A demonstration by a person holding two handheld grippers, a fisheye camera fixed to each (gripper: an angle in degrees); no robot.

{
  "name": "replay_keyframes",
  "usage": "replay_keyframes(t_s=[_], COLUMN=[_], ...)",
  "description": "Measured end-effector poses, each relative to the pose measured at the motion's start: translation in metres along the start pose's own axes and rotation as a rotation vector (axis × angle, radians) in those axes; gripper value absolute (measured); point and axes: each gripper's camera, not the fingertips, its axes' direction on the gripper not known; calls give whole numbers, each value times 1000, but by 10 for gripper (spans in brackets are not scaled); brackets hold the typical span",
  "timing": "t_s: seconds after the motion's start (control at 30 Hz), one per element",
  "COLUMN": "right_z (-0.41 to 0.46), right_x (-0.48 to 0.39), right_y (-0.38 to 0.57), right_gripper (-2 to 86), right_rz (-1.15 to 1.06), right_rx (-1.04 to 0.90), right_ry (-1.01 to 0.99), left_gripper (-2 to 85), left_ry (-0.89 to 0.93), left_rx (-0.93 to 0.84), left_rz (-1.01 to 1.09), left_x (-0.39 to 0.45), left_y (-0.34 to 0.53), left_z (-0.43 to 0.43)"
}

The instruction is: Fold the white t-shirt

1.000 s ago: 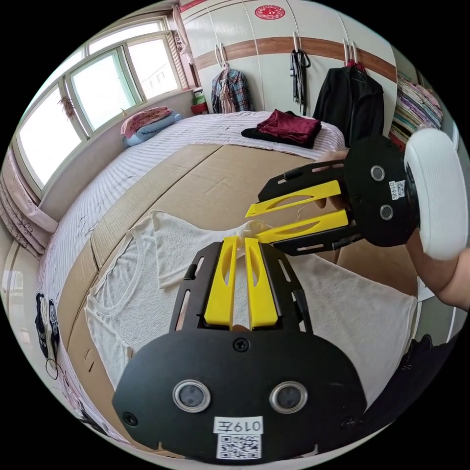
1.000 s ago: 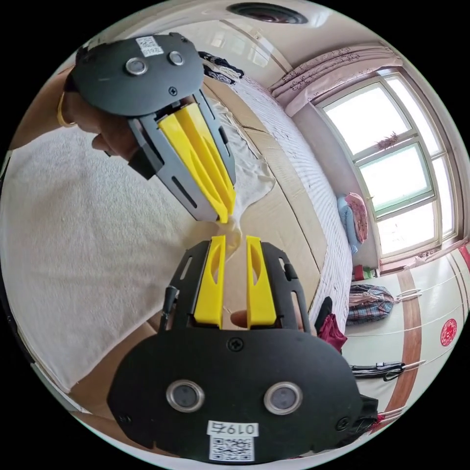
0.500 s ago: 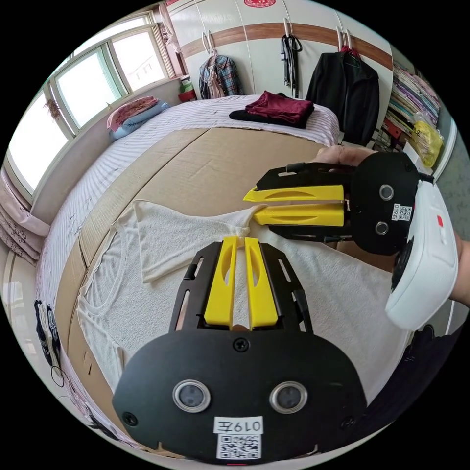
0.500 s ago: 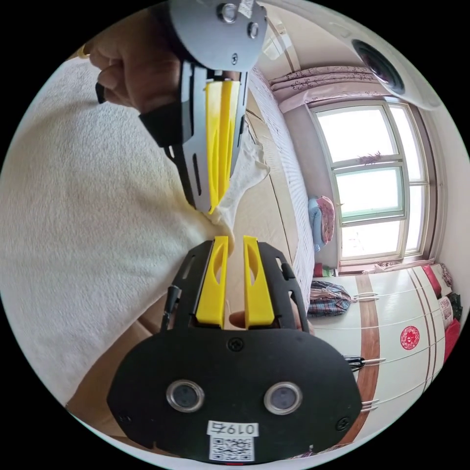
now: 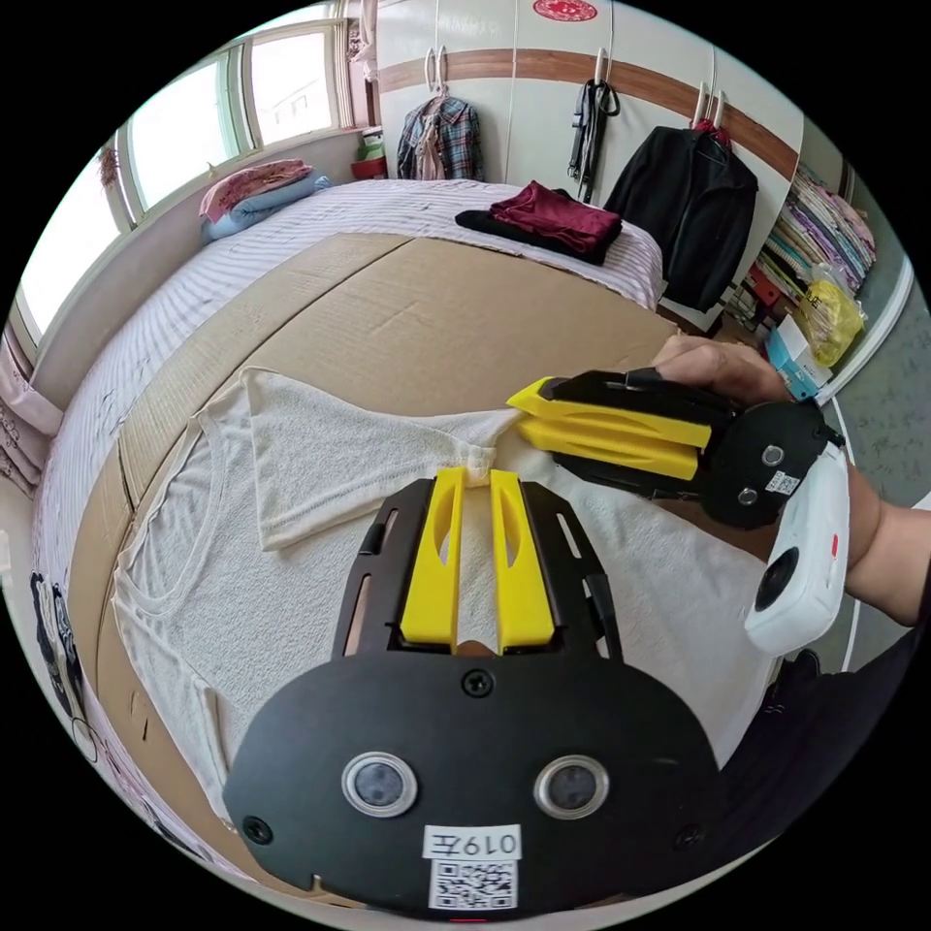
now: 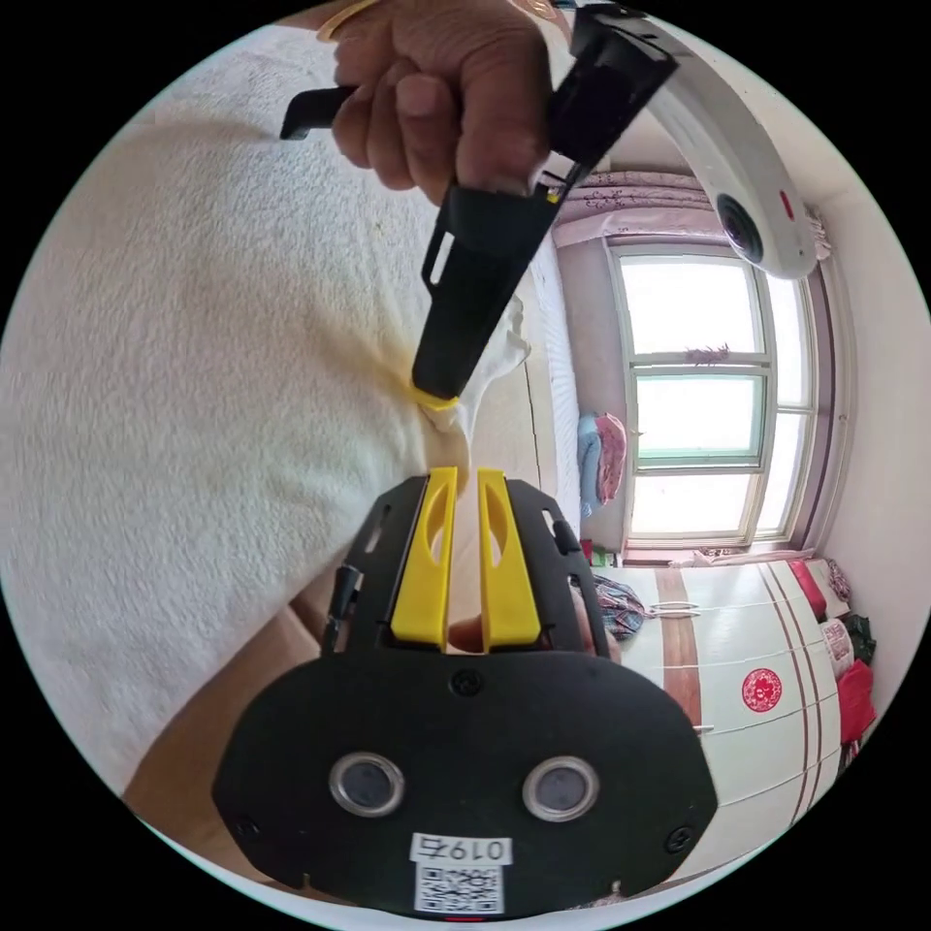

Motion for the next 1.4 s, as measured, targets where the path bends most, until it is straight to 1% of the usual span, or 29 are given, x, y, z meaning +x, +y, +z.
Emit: replay_keyframes(t_s=[0.2,0.33,0.5,0.6,0.73,0.9,1.0,1.07,1.1,1.17,1.27,1.3,1.4], right_z=[-9,-12,-11,-2,10,15,0,-21,-26,-40,-57,-59,-63], right_x=[11,22,32,28,9,-5,-1,11,14,19,12,9,-3], right_y=[15,23,23,17,8,12,21,34,37,51,58,57,46], right_gripper=[49,48,45,46,48,49,48,33,24,-1,-8,-8,-8], right_rz=[70,127,205,180,87,89,175,343,392,589,701,705,667], right_rx=[29,39,88,87,44,2,11,49,56,44,86,87,70], right_ry=[-72,-119,-177,-193,-205,-194,-198,-228,-239,-257,-264,-251,-114], left_gripper=[55,62,64,64,63,62,56,49,41,29,19,17,15], left_ry=[23,19,29,36,37,45,46,45,39,39,51,50,4], left_rx=[-7,-13,31,31,11,0,31,68,90,129,207,245,308], left_rz=[6,3,-16,-22,-18,-22,-40,-59,-75,-107,-147,-157,-156], left_x=[-4,-7,-11,-14,-15,-14,-15,-16,-16,-16,-12,-10,-3], left_y=[-1,0,2,1,-1,1,6,13,19,32,55,64,76], left_z=[-2,-4,-14,-13,-7,-2,-11,-21,-27,-36,-50,-55,-60])
